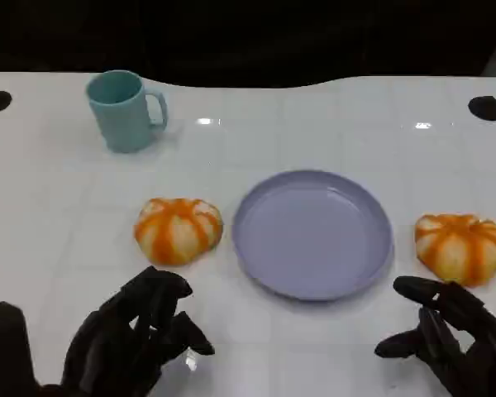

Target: Grasp the bread from the table and place it into the plate.

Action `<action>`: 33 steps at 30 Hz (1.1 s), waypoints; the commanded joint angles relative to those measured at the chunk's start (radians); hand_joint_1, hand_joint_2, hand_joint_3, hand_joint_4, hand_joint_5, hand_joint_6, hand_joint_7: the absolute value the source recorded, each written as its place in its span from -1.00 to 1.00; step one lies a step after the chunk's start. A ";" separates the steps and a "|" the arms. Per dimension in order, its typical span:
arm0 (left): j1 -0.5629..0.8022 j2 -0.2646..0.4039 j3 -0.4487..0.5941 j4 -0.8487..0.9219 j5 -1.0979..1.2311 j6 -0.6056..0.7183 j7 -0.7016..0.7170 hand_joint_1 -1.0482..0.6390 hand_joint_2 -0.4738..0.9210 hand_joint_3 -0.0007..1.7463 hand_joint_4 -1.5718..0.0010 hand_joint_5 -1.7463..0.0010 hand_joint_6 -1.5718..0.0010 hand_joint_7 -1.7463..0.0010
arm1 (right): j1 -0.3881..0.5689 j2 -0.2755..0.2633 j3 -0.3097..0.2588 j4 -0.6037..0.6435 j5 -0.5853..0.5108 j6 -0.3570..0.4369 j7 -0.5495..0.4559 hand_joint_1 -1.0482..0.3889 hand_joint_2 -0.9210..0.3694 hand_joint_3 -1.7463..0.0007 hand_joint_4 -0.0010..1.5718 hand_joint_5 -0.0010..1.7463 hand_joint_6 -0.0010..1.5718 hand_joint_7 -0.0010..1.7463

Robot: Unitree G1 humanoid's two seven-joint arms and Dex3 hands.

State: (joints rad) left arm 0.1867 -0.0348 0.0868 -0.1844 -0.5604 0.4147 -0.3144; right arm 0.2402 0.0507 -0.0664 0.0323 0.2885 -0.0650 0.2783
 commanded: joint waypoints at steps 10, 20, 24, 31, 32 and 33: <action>-0.002 0.016 0.005 0.014 -0.012 -0.018 -0.038 -0.37 1.00 -0.42 0.15 -1.00 0.35 -0.88 | 0.004 -0.007 -0.002 -0.015 -0.001 -0.003 -0.006 -0.62 -1.00 0.62 -0.04 0.28 0.02 -0.20; -0.014 0.025 0.005 0.022 0.002 -0.032 -0.056 -0.36 1.00 -0.41 0.18 -1.00 0.39 -0.90 | 0.000 -0.004 -0.006 -0.008 0.013 -0.002 0.000 -0.61 -1.00 0.63 -0.04 0.28 0.02 -0.22; -0.049 0.064 -0.028 0.059 0.109 -0.167 -0.095 -0.39 1.00 -0.49 0.21 -0.99 0.32 -0.71 | -0.002 -0.004 -0.003 -0.010 0.002 0.002 -0.011 -0.62 -1.00 0.63 -0.04 0.27 0.02 -0.22; -0.137 0.187 -0.097 0.146 0.439 -0.541 -0.095 -0.34 1.00 -0.53 0.40 -0.54 0.44 -0.11 | -0.003 0.003 -0.002 -0.013 0.013 0.008 -0.011 -0.61 -1.00 0.64 -0.04 0.27 0.04 -0.21; -0.154 0.214 -0.104 0.153 0.500 -0.574 -0.079 -0.34 1.00 -0.55 0.42 -0.44 0.43 0.04 | -0.004 0.002 -0.002 -0.009 0.012 0.002 -0.006 -0.61 -1.00 0.63 -0.04 0.27 0.04 -0.21; -0.169 0.234 -0.109 0.159 0.554 -0.602 -0.060 -0.35 1.00 -0.56 0.46 -0.33 0.43 0.20 | -0.006 0.001 -0.003 -0.005 0.013 -0.001 -0.002 -0.61 -1.00 0.63 -0.04 0.27 0.03 -0.21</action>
State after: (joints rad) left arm 0.0545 0.1345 -0.0124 -0.0460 -0.1162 -0.1149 -0.4109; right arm 0.2391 0.0587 -0.0641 0.0248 0.2960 -0.0536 0.2702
